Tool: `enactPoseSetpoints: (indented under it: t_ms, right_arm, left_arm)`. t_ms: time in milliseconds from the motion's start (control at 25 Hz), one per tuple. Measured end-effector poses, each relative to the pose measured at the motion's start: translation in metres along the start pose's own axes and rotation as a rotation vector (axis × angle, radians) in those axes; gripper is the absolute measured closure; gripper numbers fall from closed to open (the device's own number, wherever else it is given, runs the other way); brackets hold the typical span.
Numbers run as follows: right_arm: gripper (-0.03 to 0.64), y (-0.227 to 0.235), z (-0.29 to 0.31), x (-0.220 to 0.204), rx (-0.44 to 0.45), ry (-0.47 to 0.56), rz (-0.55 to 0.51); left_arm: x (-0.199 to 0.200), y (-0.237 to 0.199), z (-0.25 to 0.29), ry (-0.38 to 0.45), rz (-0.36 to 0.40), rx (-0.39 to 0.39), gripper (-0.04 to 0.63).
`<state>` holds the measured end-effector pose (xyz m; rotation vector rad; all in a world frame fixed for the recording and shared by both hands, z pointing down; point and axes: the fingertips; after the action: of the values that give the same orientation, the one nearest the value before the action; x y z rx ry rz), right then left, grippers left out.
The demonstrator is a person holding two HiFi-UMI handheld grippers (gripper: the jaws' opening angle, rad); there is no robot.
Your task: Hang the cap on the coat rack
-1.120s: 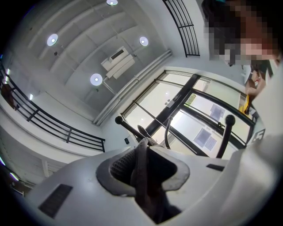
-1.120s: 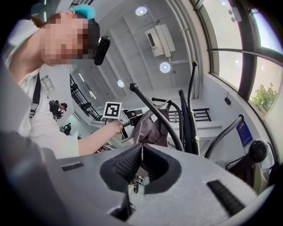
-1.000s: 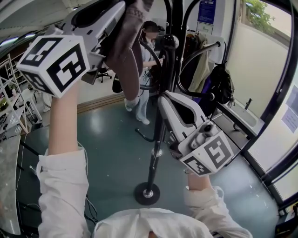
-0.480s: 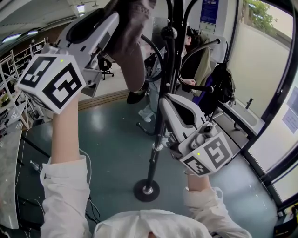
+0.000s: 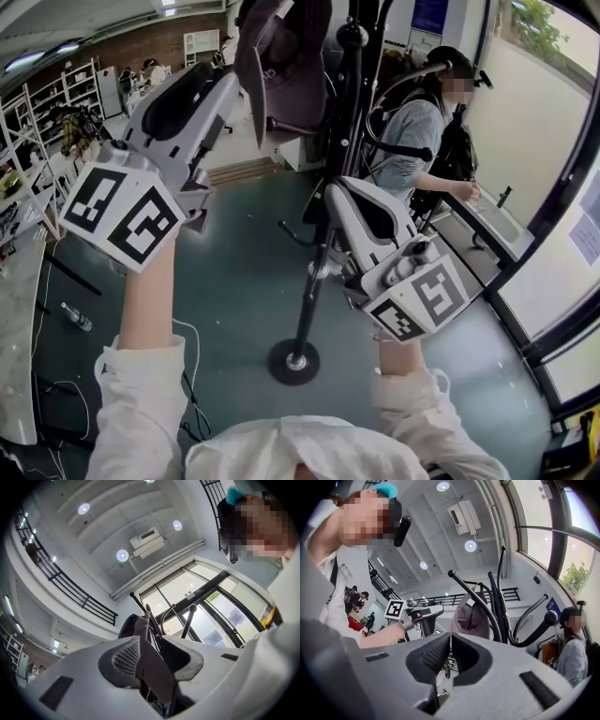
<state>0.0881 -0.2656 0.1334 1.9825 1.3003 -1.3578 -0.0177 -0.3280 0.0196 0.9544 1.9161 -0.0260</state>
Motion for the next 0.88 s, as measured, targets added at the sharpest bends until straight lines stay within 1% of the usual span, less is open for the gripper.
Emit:
enactPoseSetpoints:
  t_ms: [200,440,680,880]
  right_arm:
    - [0.611,-0.001,-0.014,-0.004,-0.014,-0.018,0.018]
    - [0.612,0.006,-0.03,-0.022,-0.064,-0.072,0.048]
    - [0.612,0.004,-0.044,-0.043,-0.074,-0.12,0.086]
    - [0.613,0.006,-0.053,-0.057,-0.072,-0.135,0.115]
  left_arm:
    - [-0.022,0.026,-0.021,-0.017,-0.103,-0.013,0.468]
    - [-0.054,0.065,-0.033,-0.061,-0.171,-0.024,0.468]
    - [-0.092,0.108,-0.047,-0.146,-0.238,-0.077,0.469]
    - [-0.124,0.137,-0.055,-0.217,-0.297,-0.106,0.472]
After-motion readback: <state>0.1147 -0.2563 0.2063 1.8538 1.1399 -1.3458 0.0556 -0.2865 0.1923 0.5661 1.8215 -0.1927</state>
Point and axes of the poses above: the fingertips, and each gripper's own axes: z forward along the fingers, y to its right, x out of its top, and after that the axes turned 6 degrees about z, right-handed
